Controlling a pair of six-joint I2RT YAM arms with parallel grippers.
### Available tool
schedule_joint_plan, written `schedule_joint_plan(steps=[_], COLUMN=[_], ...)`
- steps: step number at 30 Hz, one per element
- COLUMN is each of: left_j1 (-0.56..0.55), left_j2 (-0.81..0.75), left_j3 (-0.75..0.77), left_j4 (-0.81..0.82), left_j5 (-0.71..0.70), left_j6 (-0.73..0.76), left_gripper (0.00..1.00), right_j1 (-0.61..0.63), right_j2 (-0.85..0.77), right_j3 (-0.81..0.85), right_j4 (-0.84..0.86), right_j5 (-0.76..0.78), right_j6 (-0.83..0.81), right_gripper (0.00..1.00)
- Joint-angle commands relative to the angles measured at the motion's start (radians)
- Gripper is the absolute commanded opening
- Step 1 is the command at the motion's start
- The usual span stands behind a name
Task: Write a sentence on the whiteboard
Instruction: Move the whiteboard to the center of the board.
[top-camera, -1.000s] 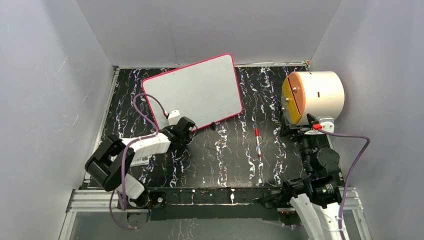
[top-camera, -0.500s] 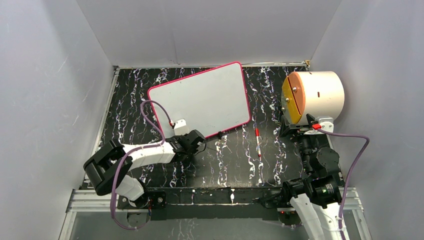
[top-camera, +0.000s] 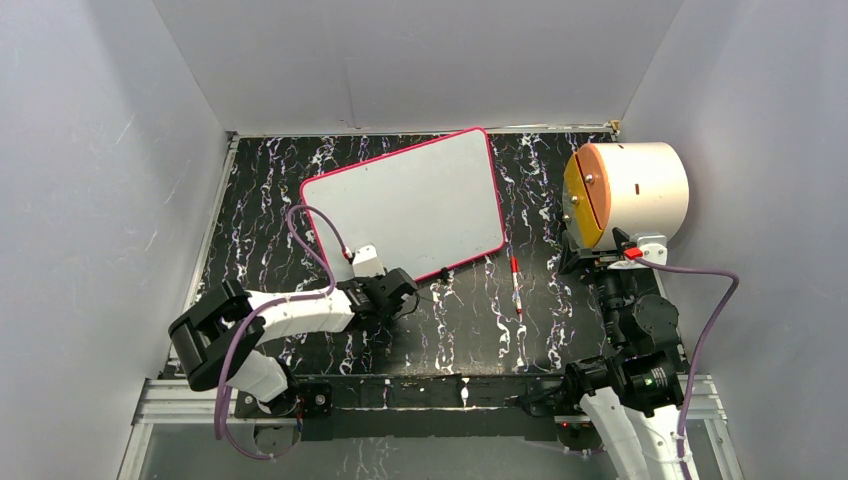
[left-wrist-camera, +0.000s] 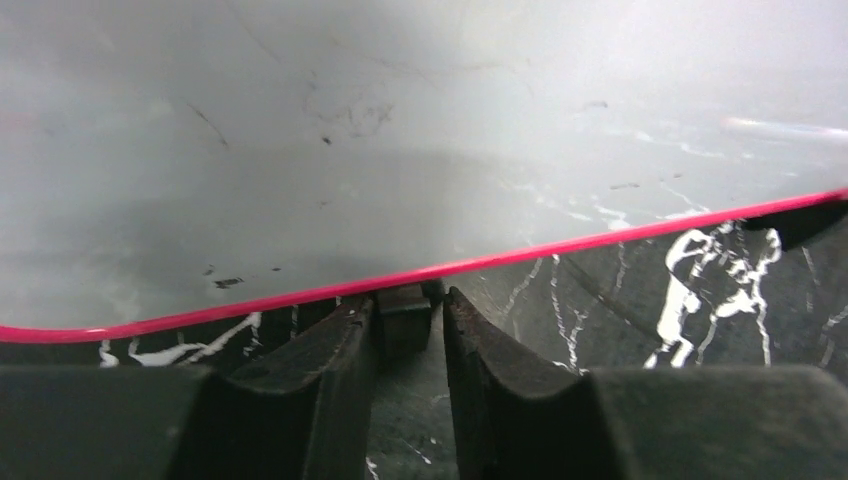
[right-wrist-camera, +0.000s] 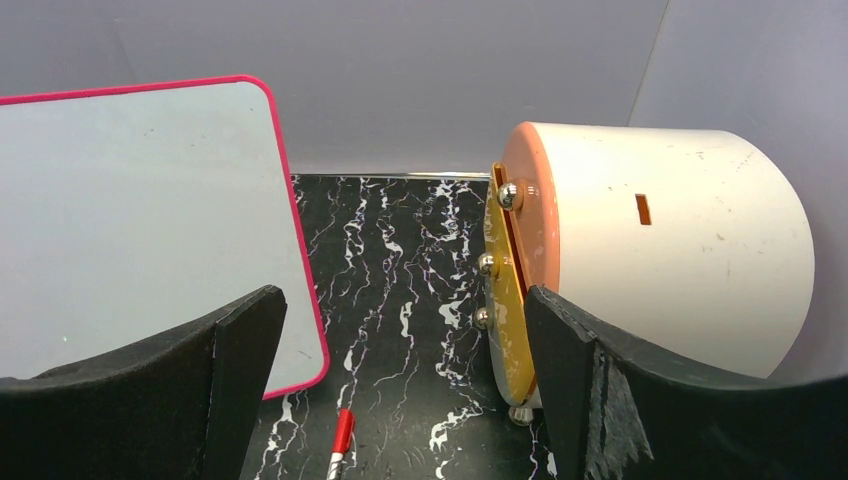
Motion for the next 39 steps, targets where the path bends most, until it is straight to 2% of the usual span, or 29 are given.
schedule_joint_plan(steps=[1, 4, 11, 15, 19, 22, 24, 27, 32, 39], left_j1=[-0.033, -0.041, -0.048, -0.049, -0.049, -0.049, -0.049, -0.048, -0.044, 0.014], left_j2=[-0.001, -0.004, -0.06, -0.128, -0.209, -0.275, -0.326, -0.38, -0.433, -0.479], left_j3=[0.025, 0.044, 0.052, 0.056, 0.094, 0.136, 0.158, 0.192, 0.263, 0.323], left_j4=[-0.038, -0.048, -0.079, -0.105, -0.166, -0.239, -0.269, -0.253, -0.27, -0.194], left_j5=[0.043, 0.041, 0.054, 0.086, 0.108, 0.078, 0.046, 0.036, -0.034, -0.029], left_j6=[-0.057, -0.043, -0.041, -0.009, 0.108, 0.188, 0.243, 0.453, 0.691, 0.889], left_gripper=[0.3, 0.32, 0.48, 0.63, 0.81, 0.88, 0.91, 0.91, 0.91, 0.92], right_j1=[0.004, 0.005, 0.006, 0.005, 0.007, 0.006, 0.006, 0.006, 0.006, 0.006], right_j2=[-0.006, -0.01, 0.01, 0.05, 0.134, 0.229, 0.285, 0.393, 0.568, 0.765], right_j3=[0.017, 0.016, 0.022, 0.043, 0.096, 0.162, 0.198, 0.24, 0.332, 0.384], right_j4=[0.036, 0.035, 0.033, 0.015, -0.035, -0.113, -0.156, -0.21, -0.324, -0.395], right_j5=[-0.006, 0.002, -0.005, -0.008, -0.024, -0.065, -0.095, -0.152, -0.197, -0.274], right_j6=[0.003, 0.003, 0.003, 0.049, 0.088, 0.11, 0.134, 0.124, 0.14, 0.165], right_gripper=[0.99, 0.99, 0.99, 0.99, 0.99, 0.99, 0.99, 0.99, 0.99, 0.99])
